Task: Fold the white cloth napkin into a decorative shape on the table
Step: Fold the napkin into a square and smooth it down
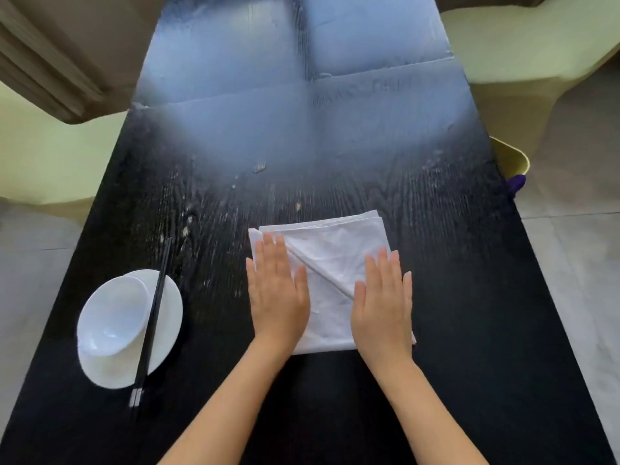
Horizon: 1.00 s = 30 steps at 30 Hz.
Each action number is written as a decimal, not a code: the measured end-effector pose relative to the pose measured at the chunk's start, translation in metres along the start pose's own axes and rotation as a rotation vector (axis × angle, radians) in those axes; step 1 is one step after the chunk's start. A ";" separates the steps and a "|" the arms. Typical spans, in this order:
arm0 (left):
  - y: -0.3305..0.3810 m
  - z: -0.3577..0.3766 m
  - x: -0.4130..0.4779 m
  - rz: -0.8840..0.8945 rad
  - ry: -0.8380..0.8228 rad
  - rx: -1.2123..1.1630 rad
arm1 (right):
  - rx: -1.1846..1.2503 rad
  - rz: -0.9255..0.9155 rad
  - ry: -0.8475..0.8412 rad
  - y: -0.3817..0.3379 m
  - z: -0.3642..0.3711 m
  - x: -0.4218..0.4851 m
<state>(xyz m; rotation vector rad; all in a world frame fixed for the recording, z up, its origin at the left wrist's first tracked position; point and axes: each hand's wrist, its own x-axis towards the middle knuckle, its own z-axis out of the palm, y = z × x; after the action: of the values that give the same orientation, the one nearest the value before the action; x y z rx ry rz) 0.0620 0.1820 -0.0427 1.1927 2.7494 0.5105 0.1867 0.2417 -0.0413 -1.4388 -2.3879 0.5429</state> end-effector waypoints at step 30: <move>0.005 0.010 -0.064 0.804 -0.245 0.084 | -0.199 -1.013 -0.539 0.106 -0.060 0.062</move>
<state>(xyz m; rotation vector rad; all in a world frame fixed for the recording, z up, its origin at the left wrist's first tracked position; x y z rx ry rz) 0.1120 0.1416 -0.0529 2.1985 2.0192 0.2684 0.2667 0.3520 -0.0336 0.0427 -3.1971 0.4381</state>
